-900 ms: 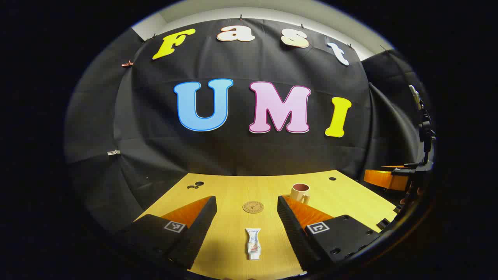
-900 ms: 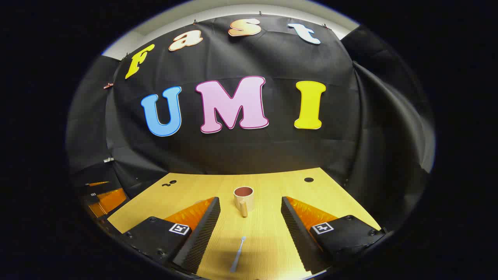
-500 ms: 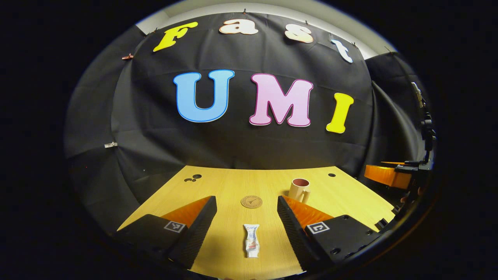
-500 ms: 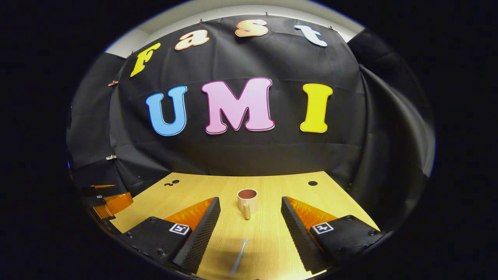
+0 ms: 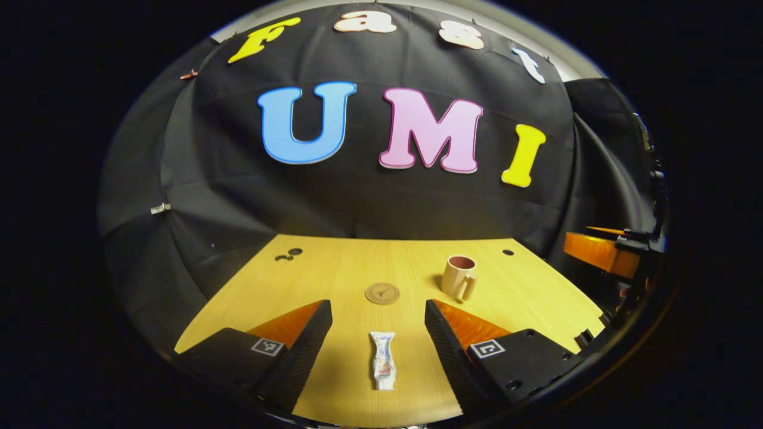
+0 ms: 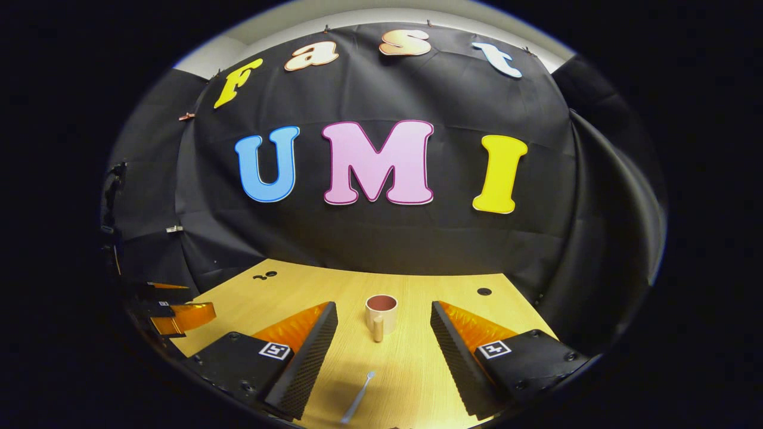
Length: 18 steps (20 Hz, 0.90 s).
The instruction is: Put the toothbrush and toothpaste on the desktop into the cup, then pick up the cup and place it on the coaster on the desktop.
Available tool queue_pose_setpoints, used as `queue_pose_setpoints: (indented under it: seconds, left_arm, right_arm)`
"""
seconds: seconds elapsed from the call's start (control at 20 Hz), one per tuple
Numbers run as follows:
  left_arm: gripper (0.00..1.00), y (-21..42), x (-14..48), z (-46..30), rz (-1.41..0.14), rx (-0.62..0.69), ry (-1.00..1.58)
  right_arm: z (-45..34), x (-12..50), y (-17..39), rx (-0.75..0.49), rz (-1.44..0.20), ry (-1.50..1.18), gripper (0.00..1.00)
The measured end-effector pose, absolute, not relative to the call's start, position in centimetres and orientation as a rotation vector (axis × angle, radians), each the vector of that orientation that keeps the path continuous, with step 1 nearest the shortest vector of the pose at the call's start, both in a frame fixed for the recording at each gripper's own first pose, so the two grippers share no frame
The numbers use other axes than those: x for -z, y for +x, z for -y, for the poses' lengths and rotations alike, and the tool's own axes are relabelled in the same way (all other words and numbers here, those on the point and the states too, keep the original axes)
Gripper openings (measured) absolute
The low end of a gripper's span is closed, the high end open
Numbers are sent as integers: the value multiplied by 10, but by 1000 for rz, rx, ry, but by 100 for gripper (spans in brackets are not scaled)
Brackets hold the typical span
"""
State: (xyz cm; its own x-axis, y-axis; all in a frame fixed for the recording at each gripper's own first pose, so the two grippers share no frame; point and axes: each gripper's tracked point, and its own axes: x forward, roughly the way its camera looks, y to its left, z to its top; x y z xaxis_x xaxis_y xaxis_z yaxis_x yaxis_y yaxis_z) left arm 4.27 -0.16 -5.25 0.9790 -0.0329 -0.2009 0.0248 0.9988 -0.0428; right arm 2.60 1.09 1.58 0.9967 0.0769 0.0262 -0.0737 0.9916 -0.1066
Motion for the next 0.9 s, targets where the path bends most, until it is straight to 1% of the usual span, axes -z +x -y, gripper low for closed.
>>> queue_pose_setpoints:
  seconds: [0.15,0.45,0.75,0.9]
  left_arm:
    - [98,58,81,9,-308,61,-44]
    - [98,92,148,8,-522,54,-37]
    - [98,117,227,11,-778,67,45]
    - [95,121,247,14,-854,61,40]
  right_arm:
    - [-6,-23,33,-86,55,-144,96]
    - [6,-19,48,-135,69,-206,97]
    - [16,16,46,-189,-4,-231,97]
    - [21,35,41,-193,-54,-196,97]
